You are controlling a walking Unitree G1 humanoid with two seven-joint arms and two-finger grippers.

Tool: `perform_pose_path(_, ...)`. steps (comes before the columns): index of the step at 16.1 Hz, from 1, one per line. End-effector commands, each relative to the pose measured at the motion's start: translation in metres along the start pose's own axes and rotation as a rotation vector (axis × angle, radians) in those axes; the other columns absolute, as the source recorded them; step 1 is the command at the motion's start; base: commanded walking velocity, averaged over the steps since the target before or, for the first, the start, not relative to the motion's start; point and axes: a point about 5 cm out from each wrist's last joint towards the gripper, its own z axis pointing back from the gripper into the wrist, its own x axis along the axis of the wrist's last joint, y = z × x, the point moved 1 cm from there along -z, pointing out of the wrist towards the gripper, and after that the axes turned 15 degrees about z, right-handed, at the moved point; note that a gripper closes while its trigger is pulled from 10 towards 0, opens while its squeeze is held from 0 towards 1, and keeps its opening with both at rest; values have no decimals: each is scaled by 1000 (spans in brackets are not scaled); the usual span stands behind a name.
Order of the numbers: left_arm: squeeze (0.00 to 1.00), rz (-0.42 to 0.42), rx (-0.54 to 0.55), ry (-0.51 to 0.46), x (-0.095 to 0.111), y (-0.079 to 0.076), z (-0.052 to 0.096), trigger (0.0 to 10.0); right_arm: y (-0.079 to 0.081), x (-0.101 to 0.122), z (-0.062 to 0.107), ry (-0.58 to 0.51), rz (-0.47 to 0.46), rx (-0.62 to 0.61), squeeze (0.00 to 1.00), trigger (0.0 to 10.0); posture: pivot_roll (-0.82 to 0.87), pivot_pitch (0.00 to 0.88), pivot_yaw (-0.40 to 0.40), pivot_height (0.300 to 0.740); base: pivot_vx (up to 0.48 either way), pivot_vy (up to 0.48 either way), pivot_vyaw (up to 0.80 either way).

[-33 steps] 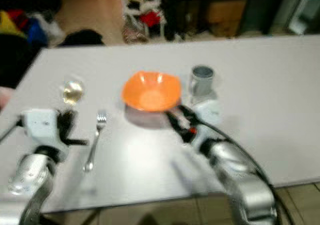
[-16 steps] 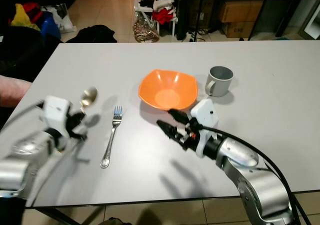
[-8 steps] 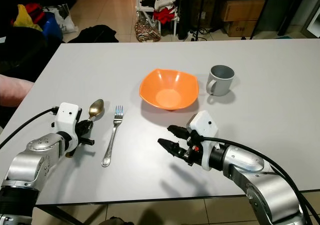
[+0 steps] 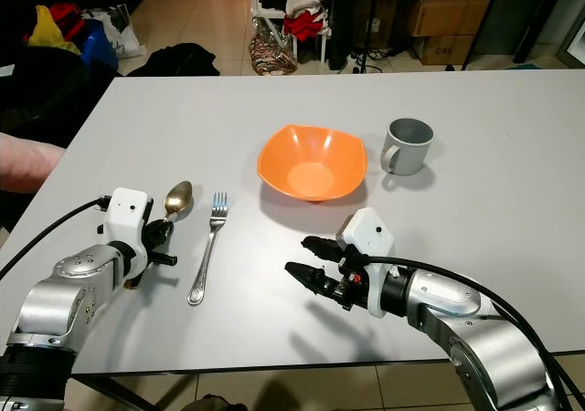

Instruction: Setting the table

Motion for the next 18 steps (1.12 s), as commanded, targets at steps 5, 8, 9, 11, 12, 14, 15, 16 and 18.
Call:
perform_pose_path(5,843,3,0,80,-16,-1,1,10000,0,2,-1,0,37,24,0,10000,-61,25,61,740,0,0,0)
perform_pose_path(8,992,6,-3,82,-14,-2,3,10000,0,1,-1,1,39,25,0,10000,-60,24,61,740,0,0,0)
perform_pose_path(9,1000,9,-4,84,-14,-2,4,10000,0,1,-1,2,39,25,0,10000,-60,23,60,740,0,0,0)
perform_pose_path(11,1000,9,-15,78,-13,-4,7,10000,-1,0,-1,2,39,27,0,10000,-60,20,60,740,0,0,0)
perform_pose_path(12,1000,8,-19,72,-11,-5,8,10000,-1,0,-1,1,40,27,0,10000,-61,18,62,740,0,0,0)
perform_pose_path(14,1000,3,-49,60,-8,-10,13,10000,-2,1,0,0,44,26,0,10000,-61,14,62,740,0,0,0)
perform_pose_path(15,1000,1,-51,53,-6,-10,15,10000,-2,1,0,0,45,26,0,10000,-63,10,62,740,0,0,0)
perform_pose_path(16,1000,-3,-51,48,-4,-9,16,10000,-2,1,0,0,47,26,0,10000,-63,10,62,740,0,0,0)
perform_pose_path(18,267,-13,-48,5,8,-8,25,10000,-2,2,2,0,52,28,0,10000,-67,4,62,740,0,0,0)
